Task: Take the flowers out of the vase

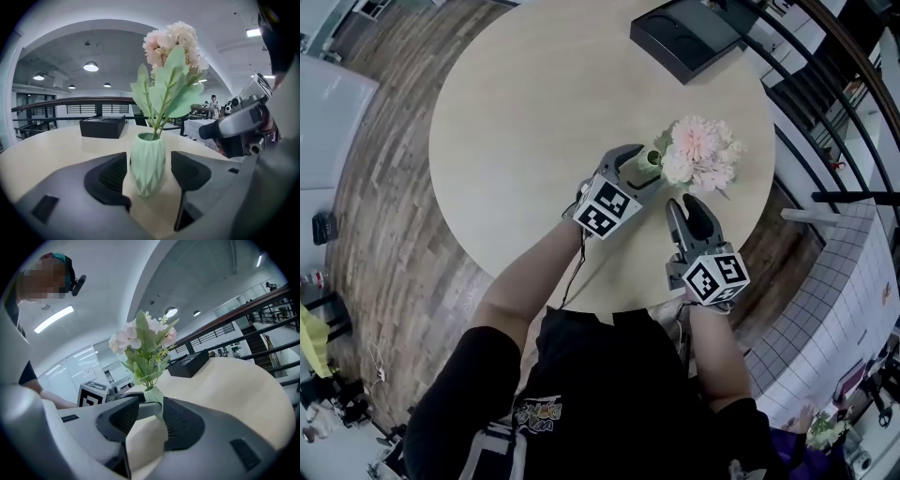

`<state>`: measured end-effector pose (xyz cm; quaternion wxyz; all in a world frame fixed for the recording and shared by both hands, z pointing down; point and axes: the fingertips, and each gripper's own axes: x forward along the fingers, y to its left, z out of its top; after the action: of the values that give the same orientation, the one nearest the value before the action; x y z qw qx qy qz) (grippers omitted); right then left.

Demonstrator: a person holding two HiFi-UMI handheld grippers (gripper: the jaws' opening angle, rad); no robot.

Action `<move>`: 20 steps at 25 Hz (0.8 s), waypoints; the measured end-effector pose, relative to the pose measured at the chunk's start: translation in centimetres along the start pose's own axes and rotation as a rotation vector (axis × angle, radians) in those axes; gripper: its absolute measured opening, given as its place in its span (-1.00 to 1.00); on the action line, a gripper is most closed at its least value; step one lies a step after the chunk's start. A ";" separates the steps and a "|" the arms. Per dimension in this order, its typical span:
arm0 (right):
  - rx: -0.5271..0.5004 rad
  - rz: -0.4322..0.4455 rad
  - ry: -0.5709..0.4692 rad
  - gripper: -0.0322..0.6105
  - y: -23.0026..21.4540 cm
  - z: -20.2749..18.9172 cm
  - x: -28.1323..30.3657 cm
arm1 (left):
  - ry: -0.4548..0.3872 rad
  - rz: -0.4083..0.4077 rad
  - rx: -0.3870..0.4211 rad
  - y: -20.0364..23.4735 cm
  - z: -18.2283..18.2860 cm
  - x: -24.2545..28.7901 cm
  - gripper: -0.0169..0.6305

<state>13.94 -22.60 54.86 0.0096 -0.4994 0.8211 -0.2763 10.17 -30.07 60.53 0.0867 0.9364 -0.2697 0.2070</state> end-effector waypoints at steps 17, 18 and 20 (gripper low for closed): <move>-0.063 -0.011 -0.051 -0.19 -0.1 2.0 7.6 | -0.018 -0.010 0.019 0.1 0.0 0.1 -0.22; -0.071 -0.010 -0.050 -0.19 -0.1 2.0 7.9 | -0.017 -0.010 0.019 0.1 -0.1 0.1 -0.22; -0.093 -0.010 -0.041 -0.19 -0.1 1.9 8.3 | -0.017 -0.011 0.019 0.0 -0.2 0.1 -0.22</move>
<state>10.41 -30.38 55.45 0.0020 -0.5090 0.8301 -0.2277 10.16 -30.09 60.73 0.0764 0.9404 -0.2633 0.2010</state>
